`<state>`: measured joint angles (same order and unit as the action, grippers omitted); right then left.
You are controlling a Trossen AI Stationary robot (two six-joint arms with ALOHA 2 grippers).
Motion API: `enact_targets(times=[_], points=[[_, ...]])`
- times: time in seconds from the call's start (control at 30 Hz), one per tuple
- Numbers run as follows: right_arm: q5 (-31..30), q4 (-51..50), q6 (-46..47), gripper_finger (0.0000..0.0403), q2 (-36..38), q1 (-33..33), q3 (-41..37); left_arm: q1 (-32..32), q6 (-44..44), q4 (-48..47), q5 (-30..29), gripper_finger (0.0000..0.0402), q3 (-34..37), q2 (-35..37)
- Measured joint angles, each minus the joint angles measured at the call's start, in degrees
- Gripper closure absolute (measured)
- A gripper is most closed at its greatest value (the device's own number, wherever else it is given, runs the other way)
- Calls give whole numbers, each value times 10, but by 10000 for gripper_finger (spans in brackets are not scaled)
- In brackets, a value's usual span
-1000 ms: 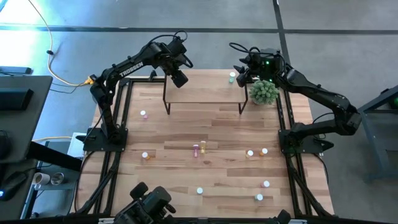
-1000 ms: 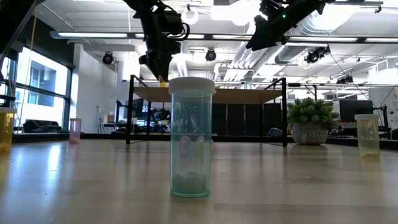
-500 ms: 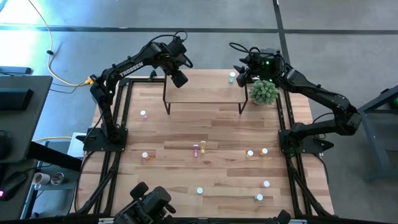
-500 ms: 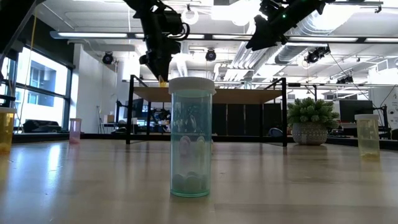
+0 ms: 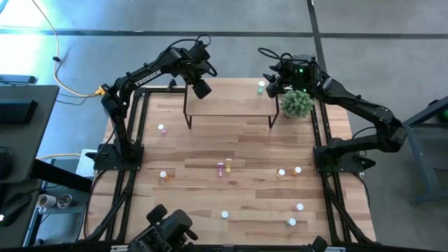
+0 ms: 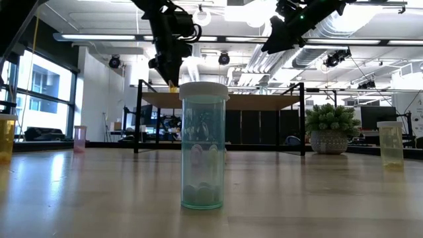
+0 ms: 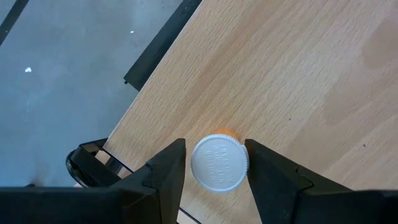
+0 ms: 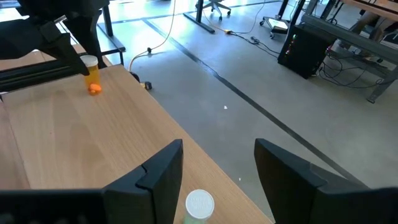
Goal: Pick and place medicine bottles onto shelf by color
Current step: Put the top orange pill bottle on the shelf
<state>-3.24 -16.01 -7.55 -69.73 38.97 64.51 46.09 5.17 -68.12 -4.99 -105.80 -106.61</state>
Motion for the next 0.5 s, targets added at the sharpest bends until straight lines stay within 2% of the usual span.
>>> enact_targets(times=[0.5], points=[[0, 0, 0, 212, 0, 0, 0, 0, 10, -2, -1, 246, 0, 0]])
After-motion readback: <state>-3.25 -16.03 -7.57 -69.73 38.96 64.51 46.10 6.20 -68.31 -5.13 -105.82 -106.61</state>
